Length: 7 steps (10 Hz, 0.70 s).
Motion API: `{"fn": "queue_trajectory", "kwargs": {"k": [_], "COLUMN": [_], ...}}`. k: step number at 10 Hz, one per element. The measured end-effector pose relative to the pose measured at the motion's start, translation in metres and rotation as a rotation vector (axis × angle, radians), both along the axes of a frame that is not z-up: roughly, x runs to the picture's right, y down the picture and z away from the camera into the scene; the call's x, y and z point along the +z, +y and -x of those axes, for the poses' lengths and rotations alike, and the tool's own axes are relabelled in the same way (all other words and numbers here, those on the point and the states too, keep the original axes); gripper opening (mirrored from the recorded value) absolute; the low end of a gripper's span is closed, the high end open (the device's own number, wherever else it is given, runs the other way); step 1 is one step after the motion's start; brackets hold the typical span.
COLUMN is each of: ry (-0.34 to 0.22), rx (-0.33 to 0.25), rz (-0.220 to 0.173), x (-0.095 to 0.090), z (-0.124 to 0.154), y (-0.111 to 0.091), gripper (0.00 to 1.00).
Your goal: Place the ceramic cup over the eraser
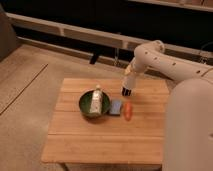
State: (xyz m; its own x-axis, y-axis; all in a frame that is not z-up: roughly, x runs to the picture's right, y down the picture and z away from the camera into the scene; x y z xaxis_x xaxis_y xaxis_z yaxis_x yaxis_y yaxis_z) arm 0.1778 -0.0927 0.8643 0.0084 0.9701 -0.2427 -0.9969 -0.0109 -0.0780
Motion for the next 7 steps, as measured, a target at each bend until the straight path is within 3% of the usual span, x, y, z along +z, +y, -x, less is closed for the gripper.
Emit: {"fn": "queue_trajectory", "kwargs": {"k": [2,7], "ry": [-0.003,-0.031], "rx": [0.007,0.003], "rz": [0.001,0.059], "x": [0.002,0.023], "z": [0.000,0.012], "y": [0.001,0.018], "gripper": [0.00,0.00]}}
